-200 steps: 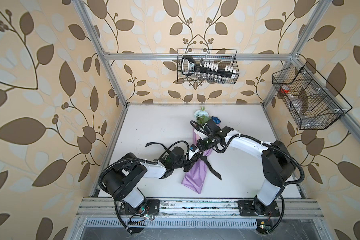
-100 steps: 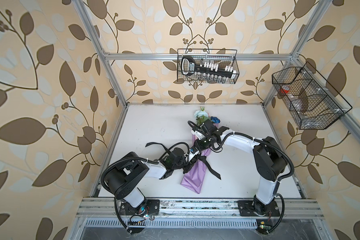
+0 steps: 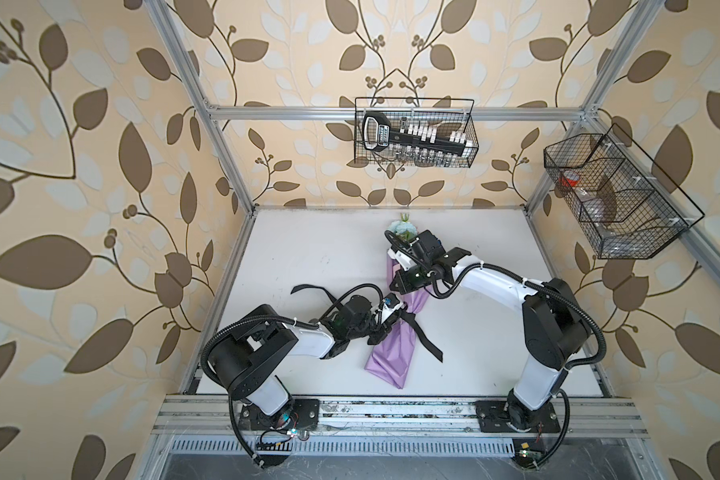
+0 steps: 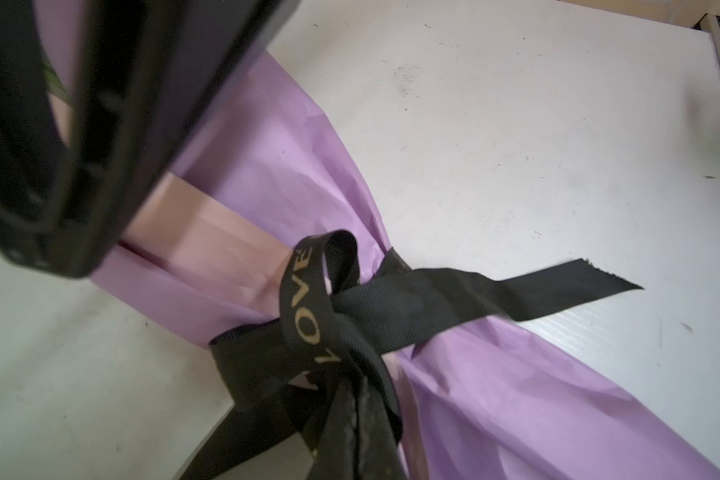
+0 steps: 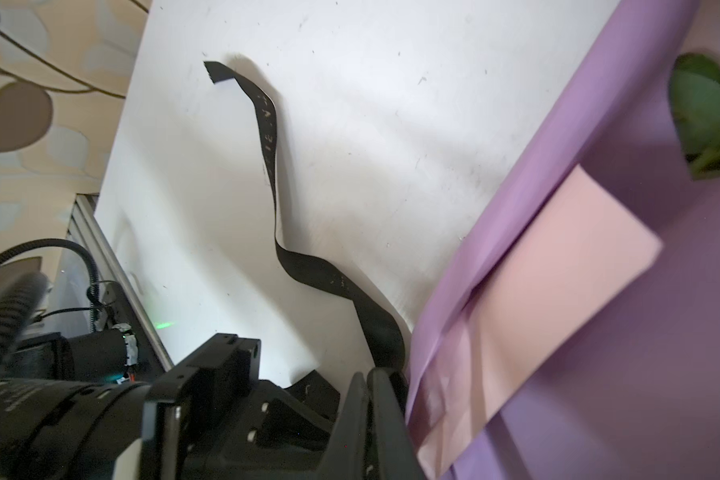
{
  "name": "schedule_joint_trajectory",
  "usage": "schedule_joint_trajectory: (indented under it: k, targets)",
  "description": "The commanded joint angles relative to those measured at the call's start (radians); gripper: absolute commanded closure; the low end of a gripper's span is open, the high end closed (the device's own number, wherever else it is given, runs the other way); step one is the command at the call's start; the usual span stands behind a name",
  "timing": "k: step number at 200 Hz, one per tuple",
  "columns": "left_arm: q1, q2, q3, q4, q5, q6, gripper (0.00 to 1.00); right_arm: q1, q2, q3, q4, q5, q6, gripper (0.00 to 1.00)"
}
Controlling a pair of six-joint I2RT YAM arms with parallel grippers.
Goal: Tie the bouquet of fake flowers
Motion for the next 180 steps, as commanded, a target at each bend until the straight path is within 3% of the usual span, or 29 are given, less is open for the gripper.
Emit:
schedule_joint_trajectory:
  k: [1, 77, 180]
  targets:
    - [-0.018, -0.027, 0.025, 0.015, -0.018, 0.060, 1.00, 0.004, 0.018, 0.019, 0.024, -0.121, 0.006, 0.91]
    - [-0.025, 0.003, 0.051, 0.004, -0.027, 0.125, 1.00, 0.036, 0.143, 0.059, -0.085, -0.073, -0.072, 0.81]
    - [-0.031, 0.010, 0.051, -0.023, -0.030, 0.133, 1.00, 0.036, 0.135, 0.076, -0.101, 0.016, -0.100, 0.71]
